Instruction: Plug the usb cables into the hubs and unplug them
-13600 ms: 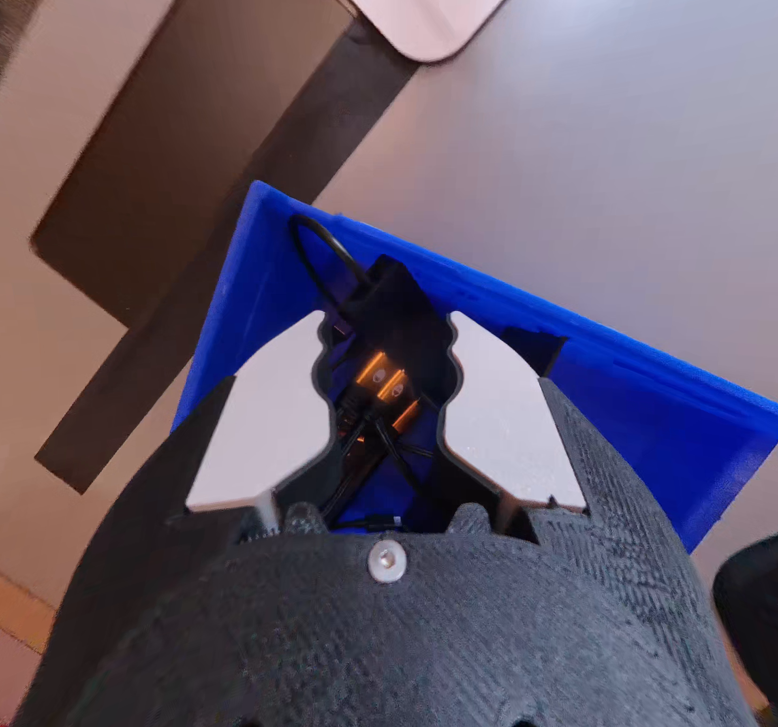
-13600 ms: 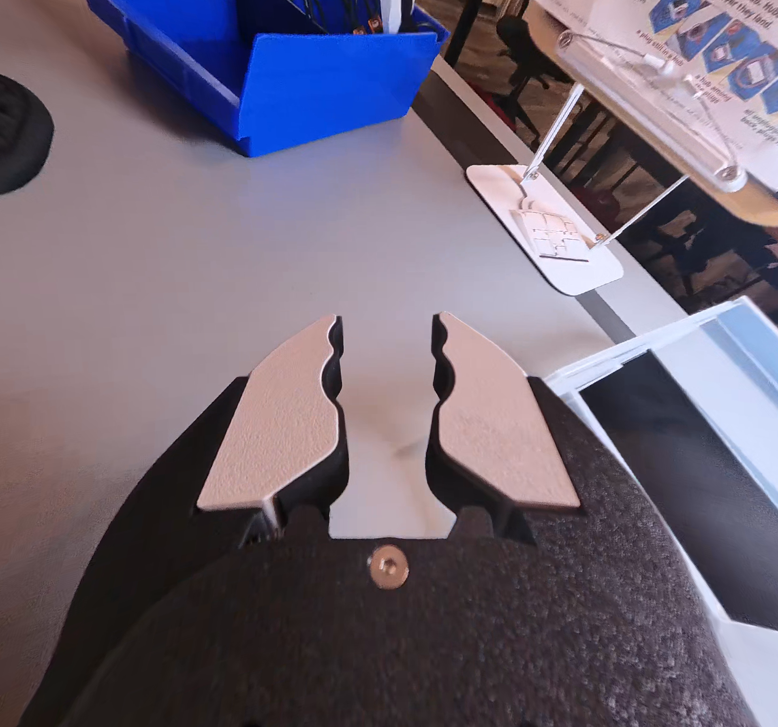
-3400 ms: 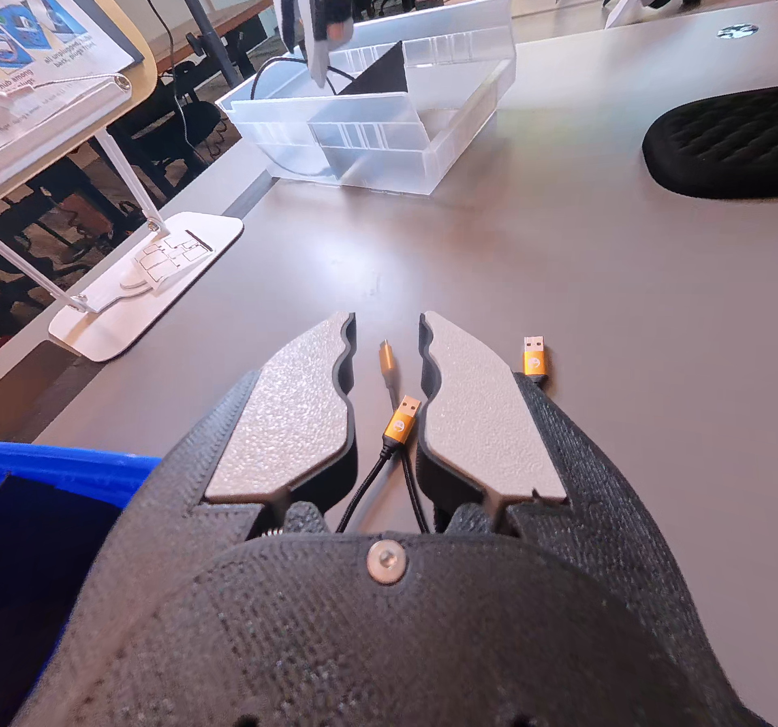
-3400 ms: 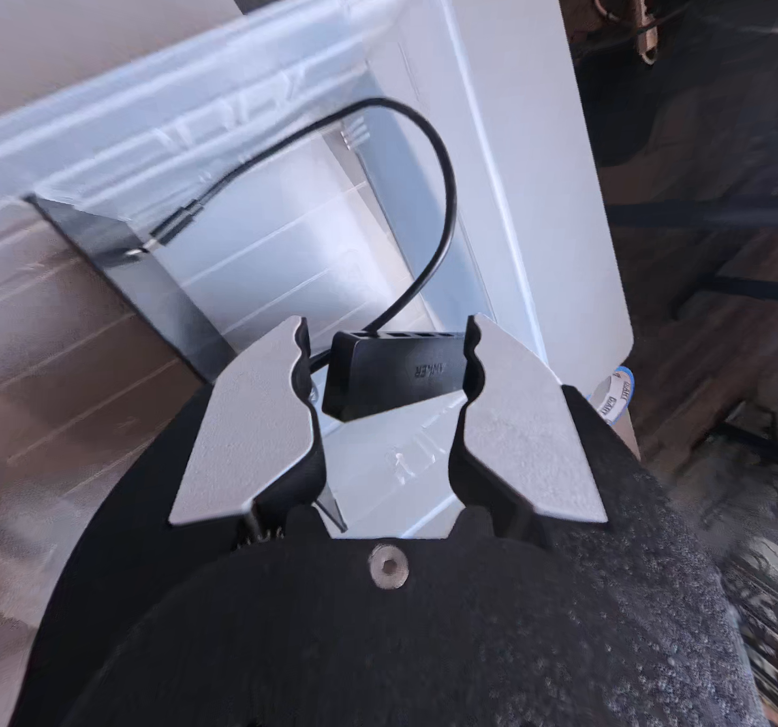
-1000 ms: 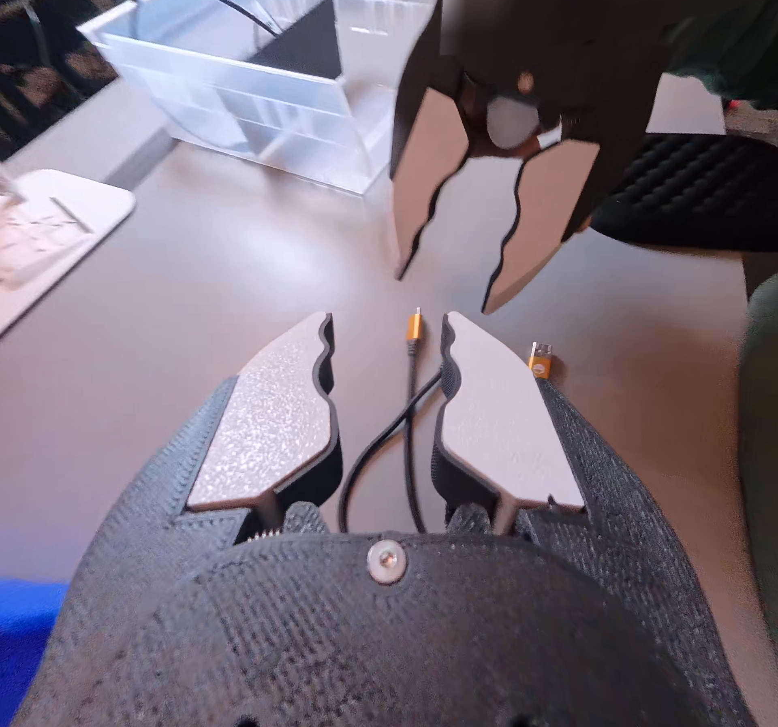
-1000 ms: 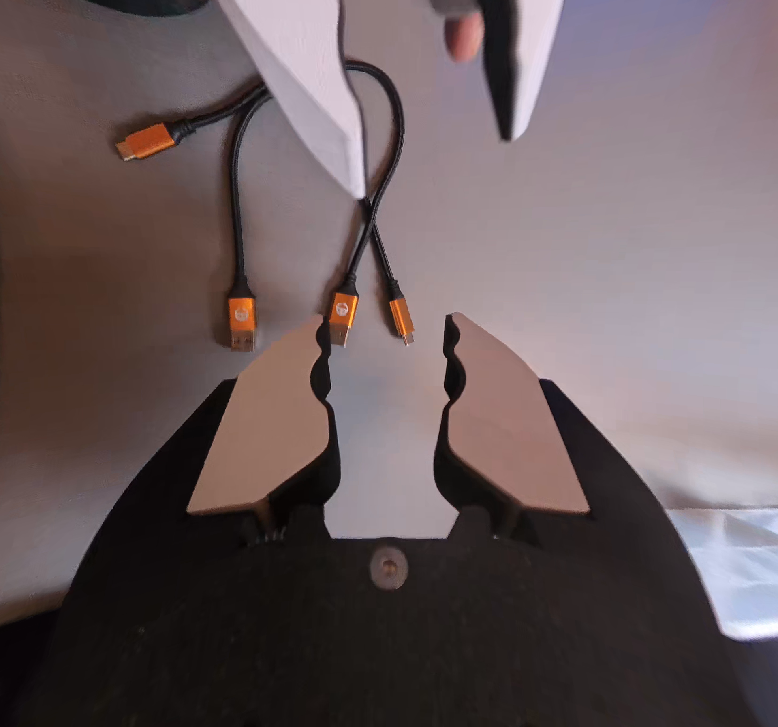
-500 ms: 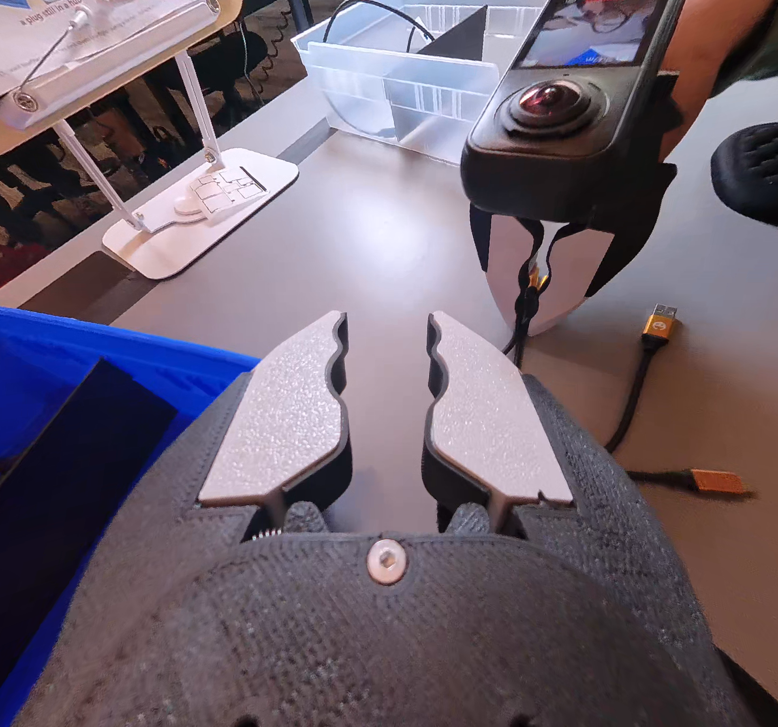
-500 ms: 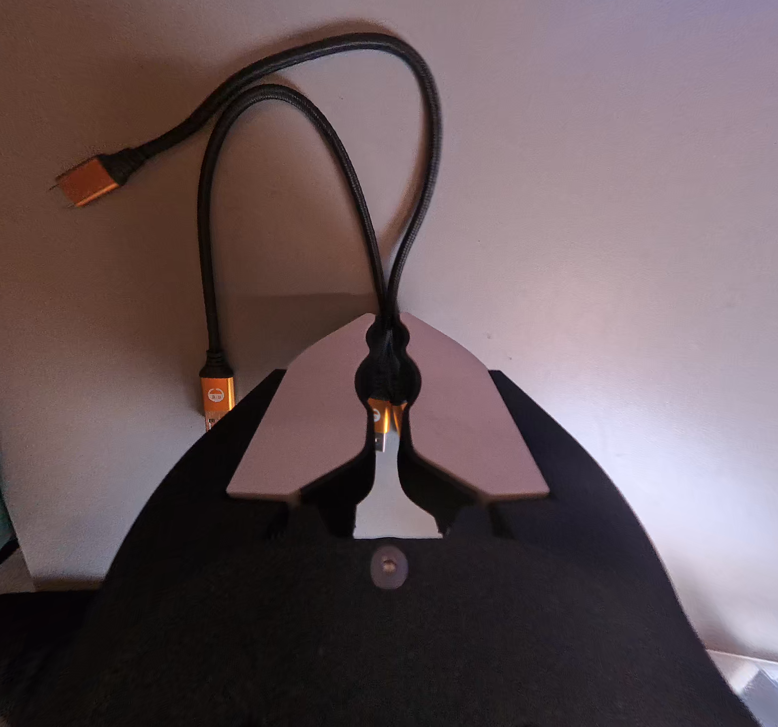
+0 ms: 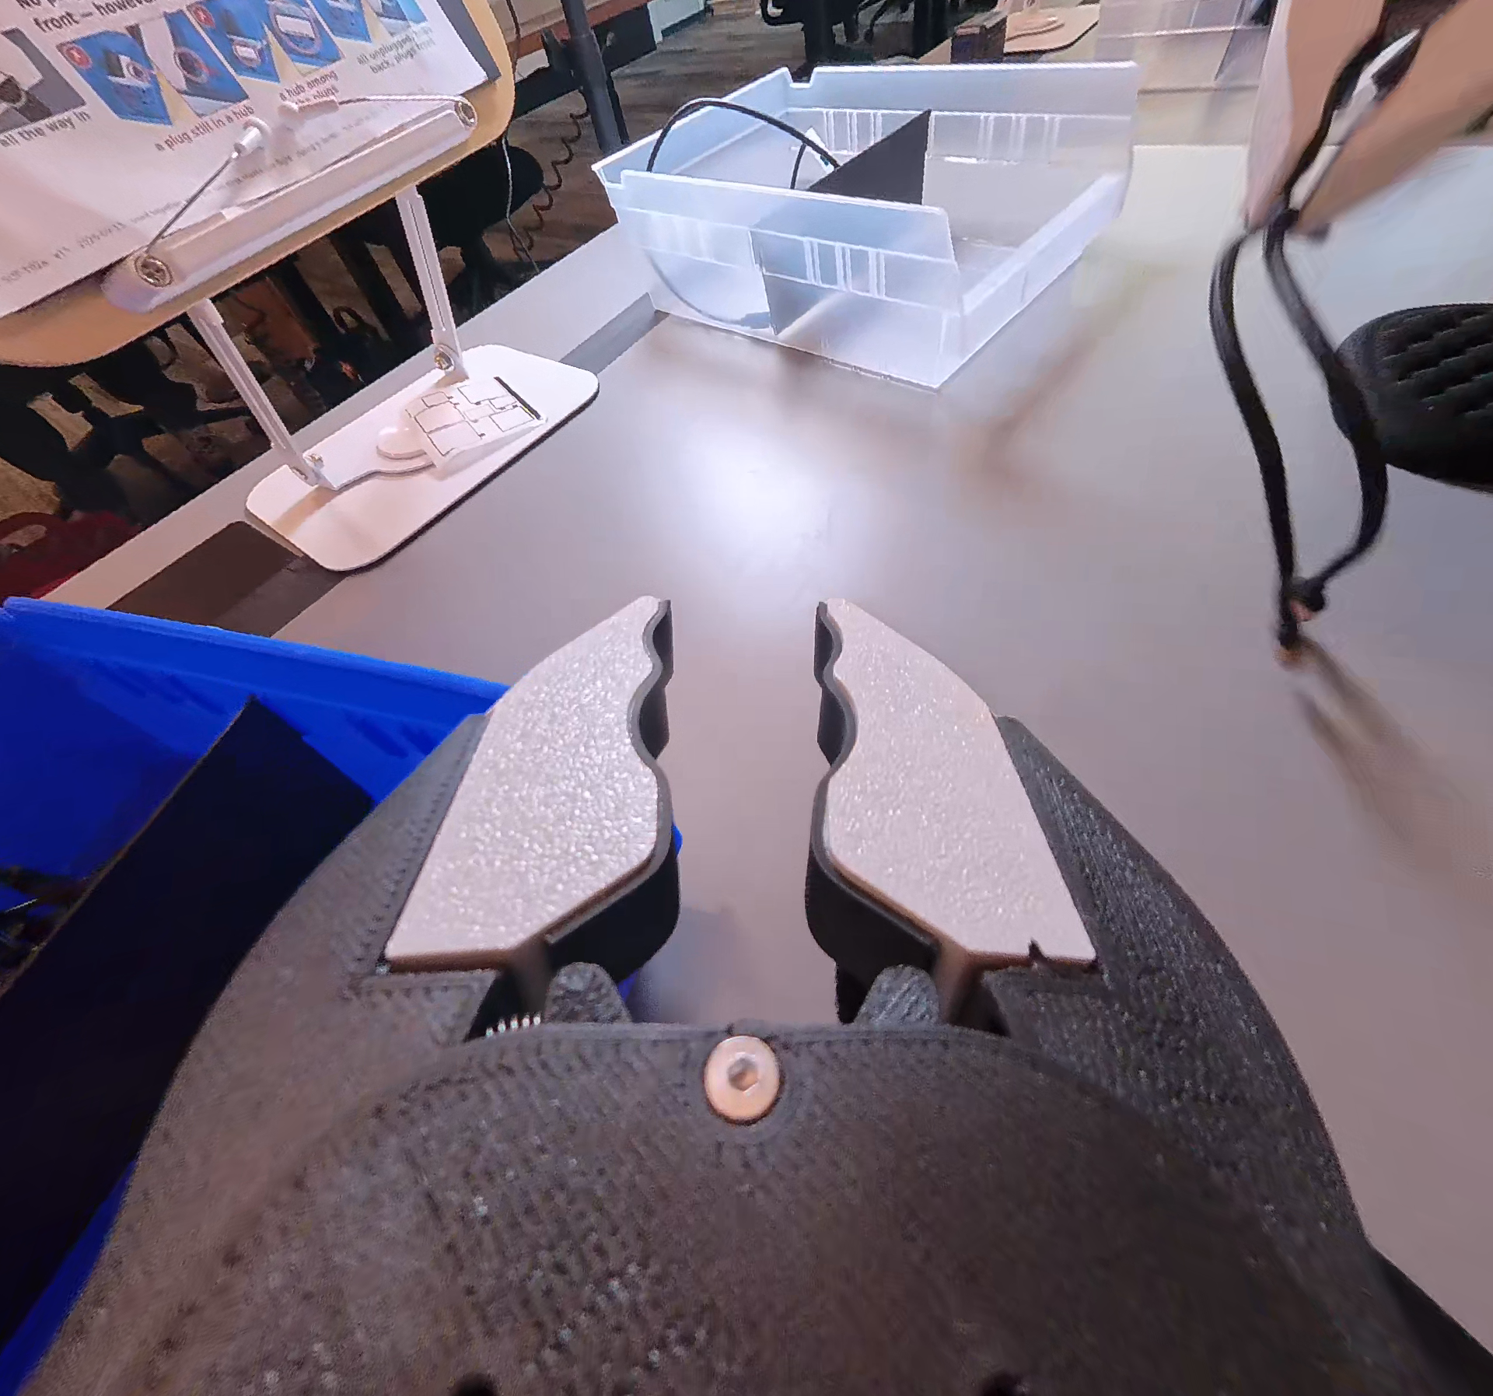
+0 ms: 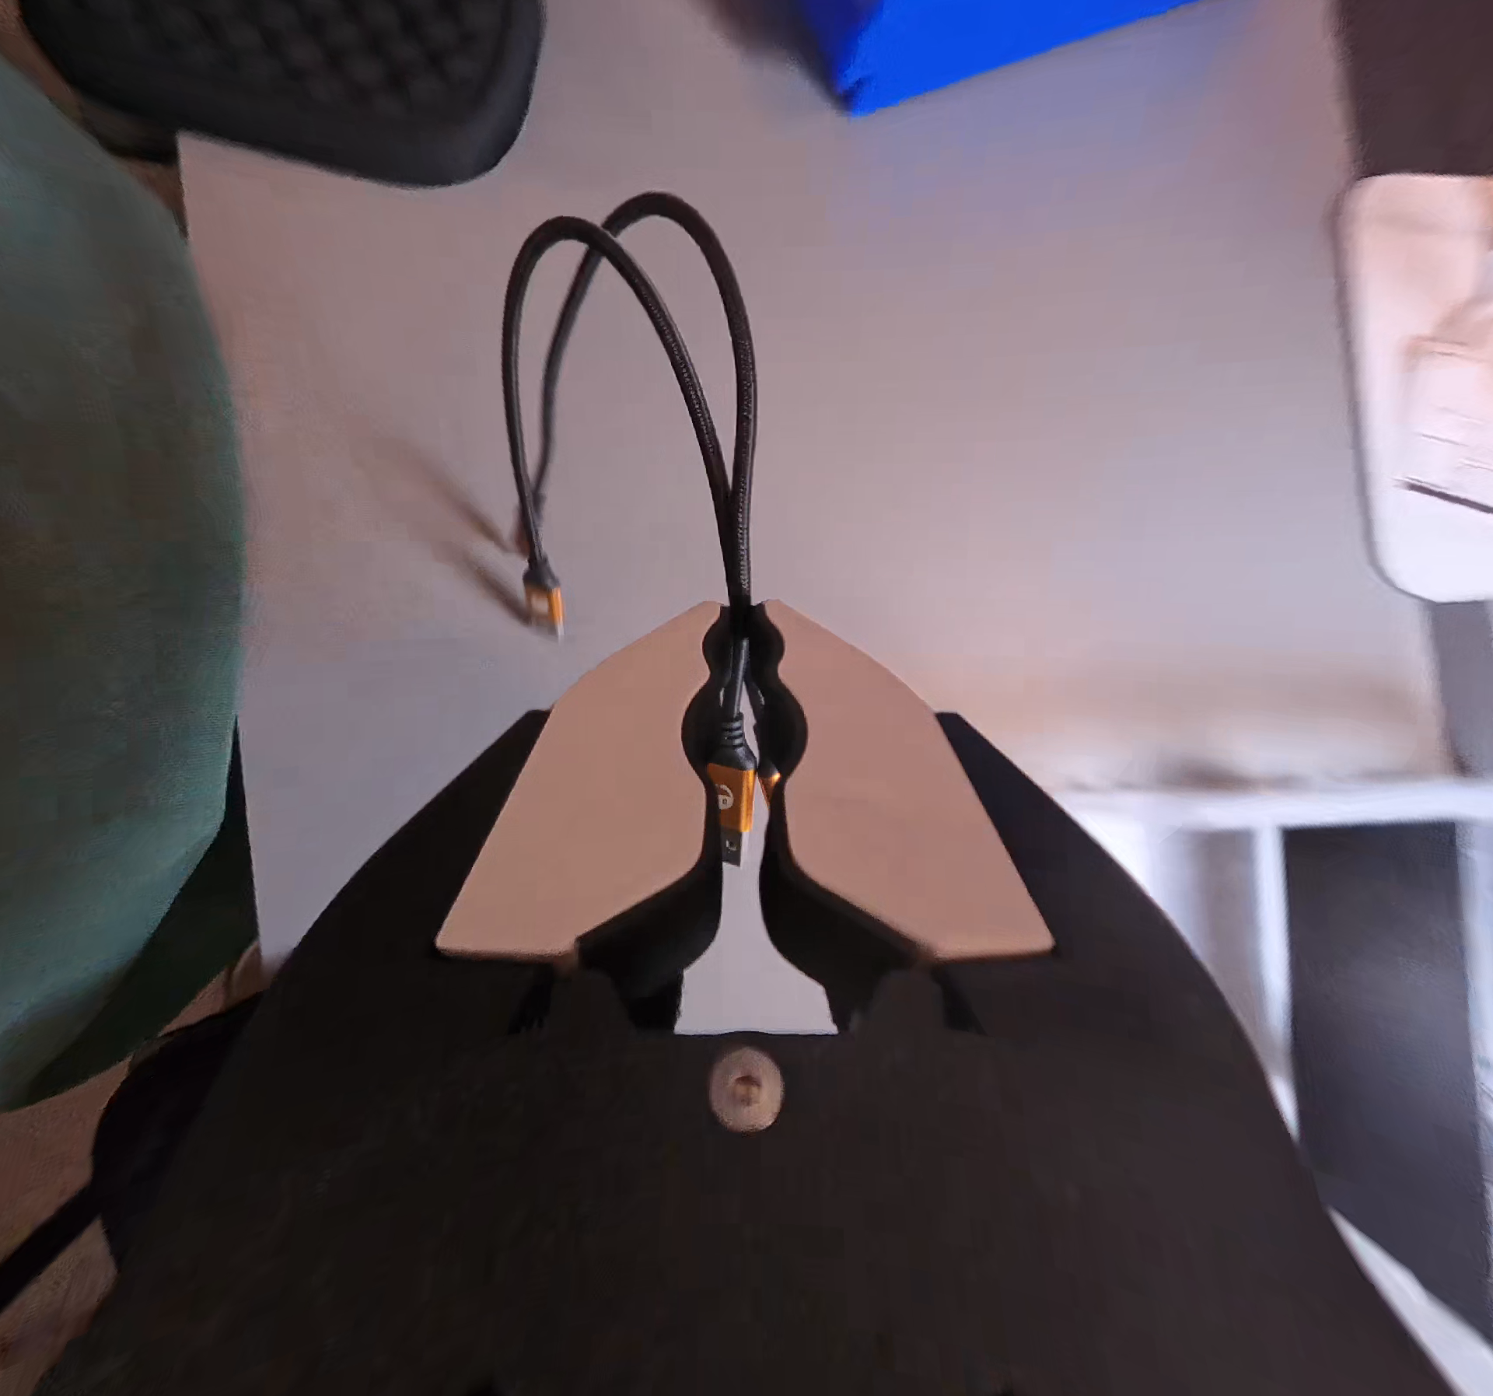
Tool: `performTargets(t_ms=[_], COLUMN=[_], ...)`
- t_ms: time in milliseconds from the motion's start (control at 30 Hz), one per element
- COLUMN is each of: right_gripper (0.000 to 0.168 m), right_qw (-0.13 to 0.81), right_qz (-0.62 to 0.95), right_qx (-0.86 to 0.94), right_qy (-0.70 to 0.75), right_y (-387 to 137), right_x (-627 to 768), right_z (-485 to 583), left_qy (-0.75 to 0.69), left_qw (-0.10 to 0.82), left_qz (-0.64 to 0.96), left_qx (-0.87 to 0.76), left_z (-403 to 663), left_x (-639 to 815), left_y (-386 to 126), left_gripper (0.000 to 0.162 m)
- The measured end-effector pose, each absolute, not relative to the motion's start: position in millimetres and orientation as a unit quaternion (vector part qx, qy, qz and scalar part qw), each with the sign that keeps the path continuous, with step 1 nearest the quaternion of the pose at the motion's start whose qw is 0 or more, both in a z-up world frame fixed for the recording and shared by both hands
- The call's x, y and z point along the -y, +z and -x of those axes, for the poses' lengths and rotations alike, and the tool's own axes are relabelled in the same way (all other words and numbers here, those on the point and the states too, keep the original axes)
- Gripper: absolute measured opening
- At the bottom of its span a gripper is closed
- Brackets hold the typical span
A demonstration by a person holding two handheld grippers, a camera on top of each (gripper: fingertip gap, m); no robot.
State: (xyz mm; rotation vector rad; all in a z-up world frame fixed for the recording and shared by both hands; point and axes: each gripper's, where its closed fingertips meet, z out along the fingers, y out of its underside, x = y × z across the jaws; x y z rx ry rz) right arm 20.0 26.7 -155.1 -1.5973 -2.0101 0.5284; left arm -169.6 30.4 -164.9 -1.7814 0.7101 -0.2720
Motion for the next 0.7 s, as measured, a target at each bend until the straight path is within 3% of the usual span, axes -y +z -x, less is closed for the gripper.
performTargets(t_ms=[200, 333, 467, 633, 700], right_gripper=[0.004, 0.004, 0.004, 0.005, 0.018], right_qw=[0.383, 0.4, 0.352, 0.27, 0.262], right_qz=[0.646, 0.681, 0.707, 0.722, 0.721], right_qx=[0.653, 0.613, 0.606, 0.63, 0.632], right_qy=[0.102, -0.023, -0.096, -0.097, -0.113], right_y=[-53, -38, -81, -174, -199], right_x=[-119, -189, -236, -264, -278], right_z=[-84, -129, -148, -138, -137], left_qy=[-0.116, -0.115, -0.115, -0.117, -0.116], left_qw=[0.562, 0.556, 0.553, 0.556, 0.556], left_qz=[0.759, 0.762, 0.764, 0.764, 0.765], left_qx=[-0.306, -0.31, -0.312, -0.306, -0.304], left_z=[166, 166, 166, 169, 171], left_x=[-30, -31, -32, -32, -33], left_y=[-166, -171, -173, -171, -172], left_gripper=[0.034, 0.034, 0.034, 0.033, 0.033])
